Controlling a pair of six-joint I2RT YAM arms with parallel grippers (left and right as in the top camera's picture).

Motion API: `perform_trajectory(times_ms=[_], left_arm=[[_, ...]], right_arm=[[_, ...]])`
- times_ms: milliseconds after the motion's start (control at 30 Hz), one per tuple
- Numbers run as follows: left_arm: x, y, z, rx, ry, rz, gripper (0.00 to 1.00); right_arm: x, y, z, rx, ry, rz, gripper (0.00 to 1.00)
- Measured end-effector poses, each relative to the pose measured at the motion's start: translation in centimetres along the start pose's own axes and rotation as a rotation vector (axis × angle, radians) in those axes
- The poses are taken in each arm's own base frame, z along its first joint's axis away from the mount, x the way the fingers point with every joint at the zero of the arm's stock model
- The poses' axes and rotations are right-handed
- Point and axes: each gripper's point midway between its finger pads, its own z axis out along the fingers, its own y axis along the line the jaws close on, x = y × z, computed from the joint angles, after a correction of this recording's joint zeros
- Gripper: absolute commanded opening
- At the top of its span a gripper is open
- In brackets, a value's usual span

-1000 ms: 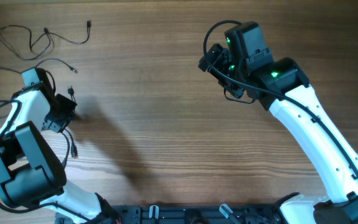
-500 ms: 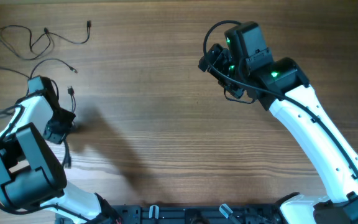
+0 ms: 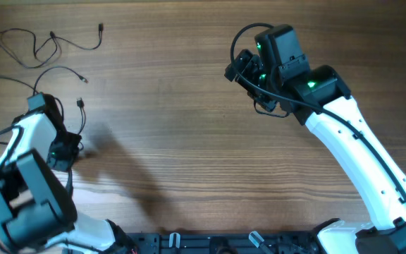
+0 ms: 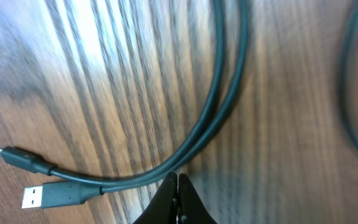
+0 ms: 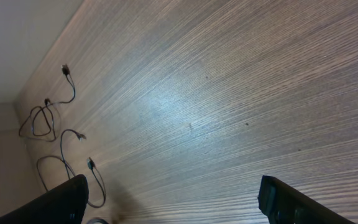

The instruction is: Untangle cables

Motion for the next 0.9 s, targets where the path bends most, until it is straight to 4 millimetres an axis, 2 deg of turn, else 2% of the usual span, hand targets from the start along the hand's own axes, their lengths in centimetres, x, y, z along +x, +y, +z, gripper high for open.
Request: perform_trajectory(times_ms=[133, 200, 300, 367, 567, 700, 900], left_arm=[[-3.3, -1.1, -4.8, 0.182, -0.155, -0.085, 0.04], [-4.4, -0.4, -5.6, 0.204, -0.18, -0.128, 0.04], [-4.8, 1.7, -4.5, 0.142, -0.149, -0.172, 0.04], [-4.3, 2.7, -3.3, 0.098, -0.12, -0.179, 0.04], [-0.7, 4.6, 0.8, 0.005, -0.032, -0.147, 0.04], [0.1, 4.8, 2.1, 0.007, -0.033, -0.148, 0.04], [0.1, 4.7, 2.3, 0.016, -0.034, -0.15, 0.04]], right_arm=[[0.0, 0.0, 0.0, 0.0, 0.0, 0.0, 0.89], [0.0, 0.0, 0.0, -0.001, 0.002, 0.0, 0.9], [0.1, 0.0, 0.0, -0.001, 0.003, 0.0, 0.9], [0.1, 0.0, 0.0, -0.002, 0.003, 0.0, 0.9], [0.1, 0.0, 0.0, -0.001, 0.003, 0.0, 0.9], [0.1, 0.0, 0.0, -0.001, 0.003, 0.0, 0.9], [0.1, -0.1, 0.0, 0.004, 0.006, 0.001, 0.9]])
